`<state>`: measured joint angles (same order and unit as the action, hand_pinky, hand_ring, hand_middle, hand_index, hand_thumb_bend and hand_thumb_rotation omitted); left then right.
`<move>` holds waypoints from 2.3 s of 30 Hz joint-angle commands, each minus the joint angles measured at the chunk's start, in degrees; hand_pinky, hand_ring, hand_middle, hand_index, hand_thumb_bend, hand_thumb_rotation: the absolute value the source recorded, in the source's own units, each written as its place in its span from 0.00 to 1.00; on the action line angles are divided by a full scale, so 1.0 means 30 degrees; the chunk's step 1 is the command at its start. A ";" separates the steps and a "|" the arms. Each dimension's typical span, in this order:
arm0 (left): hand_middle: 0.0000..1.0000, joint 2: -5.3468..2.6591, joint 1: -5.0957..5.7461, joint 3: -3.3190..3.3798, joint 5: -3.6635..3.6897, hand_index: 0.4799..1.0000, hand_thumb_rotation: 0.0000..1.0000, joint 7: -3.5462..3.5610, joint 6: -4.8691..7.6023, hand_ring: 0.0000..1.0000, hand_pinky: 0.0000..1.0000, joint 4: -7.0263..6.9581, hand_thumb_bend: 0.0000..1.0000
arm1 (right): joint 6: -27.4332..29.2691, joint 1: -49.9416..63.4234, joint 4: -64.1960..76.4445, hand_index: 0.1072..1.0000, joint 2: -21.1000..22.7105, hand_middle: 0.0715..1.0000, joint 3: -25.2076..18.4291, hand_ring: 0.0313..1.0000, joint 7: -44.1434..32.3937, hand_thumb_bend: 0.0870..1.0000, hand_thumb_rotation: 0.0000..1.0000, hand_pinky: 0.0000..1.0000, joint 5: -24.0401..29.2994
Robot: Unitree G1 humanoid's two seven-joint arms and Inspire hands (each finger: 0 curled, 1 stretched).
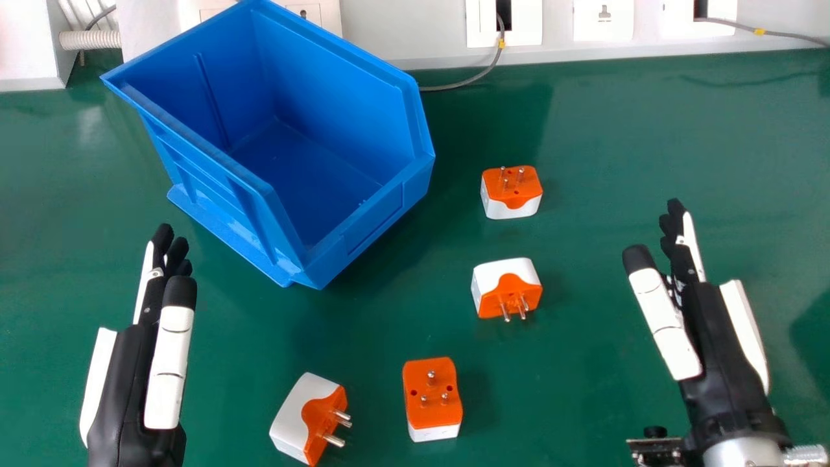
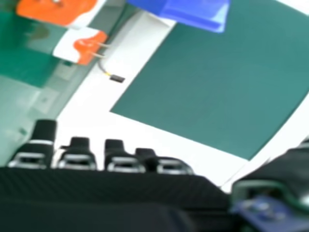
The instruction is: Pick all objects and put in blue box
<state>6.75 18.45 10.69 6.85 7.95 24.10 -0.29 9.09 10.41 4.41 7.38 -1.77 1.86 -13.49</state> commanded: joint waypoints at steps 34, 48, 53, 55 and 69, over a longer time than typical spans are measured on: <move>1.00 0.0180 0.0097 0.0771 0.0018 1.00 1.00 -0.0467 -0.0844 1.00 1.00 -0.1300 0.69 | -0.3640 -0.8992 -0.1927 0.98 0.5148 0.99 0.2110 0.99 -0.3413 0.44 0.80 0.87 -0.4370; 1.00 0.0424 0.0021 0.0955 0.0407 1.00 1.00 0.0098 -0.0947 1.00 1.00 -0.1241 0.71 | -0.4190 -1.3621 -0.6375 0.97 0.6376 0.99 0.4286 0.97 -0.4267 0.44 0.69 0.86 -0.6667; 1.00 0.0444 0.0055 0.1013 0.0557 1.00 1.00 0.0294 -0.0980 1.00 1.00 -0.1319 0.71 | -0.3752 -1.5344 -0.8561 0.96 0.6745 0.97 0.5212 0.96 -0.4625 0.47 0.62 0.85 -0.7239; 1.00 0.0416 0.0133 0.1014 0.0545 1.00 1.00 0.0298 -0.1048 1.00 1.00 -0.1456 0.71 | -0.3531 -1.6054 -0.9420 0.95 0.7010 0.97 0.5663 0.96 -0.4837 0.48 0.61 0.85 -0.7551; 1.00 0.0213 0.0269 0.0952 0.0376 1.00 1.00 0.0182 -0.1026 1.00 1.00 -0.1331 0.71 | -0.2979 -1.9148 -1.3676 0.93 0.7235 0.95 0.7450 0.94 -0.4964 0.47 0.56 0.85 -0.8885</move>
<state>7.34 18.89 13.39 7.92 8.58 20.55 -3.35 -0.27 -44.00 -36.51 28.58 20.35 -13.70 -39.28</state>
